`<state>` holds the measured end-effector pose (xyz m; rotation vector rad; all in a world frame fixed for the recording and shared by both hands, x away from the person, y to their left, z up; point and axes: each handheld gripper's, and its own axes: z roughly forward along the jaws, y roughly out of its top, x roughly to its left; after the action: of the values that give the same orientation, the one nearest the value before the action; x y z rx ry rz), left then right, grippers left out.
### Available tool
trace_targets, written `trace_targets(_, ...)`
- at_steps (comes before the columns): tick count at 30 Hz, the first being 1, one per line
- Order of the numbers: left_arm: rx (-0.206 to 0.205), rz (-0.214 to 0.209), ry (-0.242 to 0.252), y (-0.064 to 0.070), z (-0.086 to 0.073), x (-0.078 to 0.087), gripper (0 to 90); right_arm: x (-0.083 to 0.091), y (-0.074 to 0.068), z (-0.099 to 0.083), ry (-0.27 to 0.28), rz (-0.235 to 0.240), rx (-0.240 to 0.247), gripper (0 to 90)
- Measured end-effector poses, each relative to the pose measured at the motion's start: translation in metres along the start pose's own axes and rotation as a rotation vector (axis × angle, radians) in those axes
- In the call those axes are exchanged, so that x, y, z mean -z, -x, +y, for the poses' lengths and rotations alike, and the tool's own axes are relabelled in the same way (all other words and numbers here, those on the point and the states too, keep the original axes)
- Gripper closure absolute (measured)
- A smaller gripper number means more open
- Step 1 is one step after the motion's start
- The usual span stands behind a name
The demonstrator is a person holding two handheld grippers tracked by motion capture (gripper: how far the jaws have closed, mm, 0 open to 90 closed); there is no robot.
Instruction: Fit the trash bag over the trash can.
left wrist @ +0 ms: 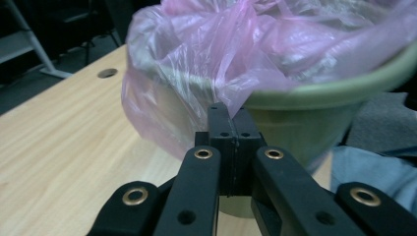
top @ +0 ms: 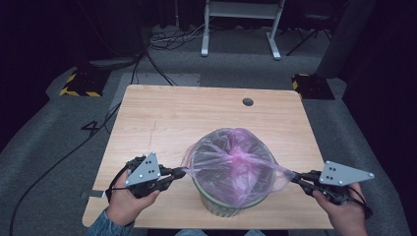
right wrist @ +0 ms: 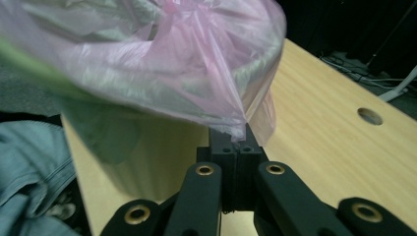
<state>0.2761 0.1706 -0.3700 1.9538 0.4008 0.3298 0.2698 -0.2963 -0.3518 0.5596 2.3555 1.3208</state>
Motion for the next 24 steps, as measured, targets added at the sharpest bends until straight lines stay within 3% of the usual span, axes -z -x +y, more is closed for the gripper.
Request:
trace_targets(11, -0.003, -0.082, -0.036, 0.01, -0.02, -0.003, 90.0, 0.001, -0.023, -0.033, -0.036, 0.073, -0.02, 90.0)
trace_targets(17, 0.007, -0.099, -0.053, 0.013, -0.031, -0.01, 90.0, -0.014, -0.027, -0.05, -0.065, 0.121, -0.048, 90.0)
trace_targets(20, -0.007, -0.11, -0.085, 0.015, -0.036, -0.016, 90.0, -0.026, -0.031, -0.053, -0.104, 0.137, -0.031, 90.0)
trace_targets(24, 0.015, -0.113, -0.116, 0.013, -0.046, -0.024, 90.0, -0.038, -0.034, -0.059, -0.15, 0.15, -0.019, 90.0)
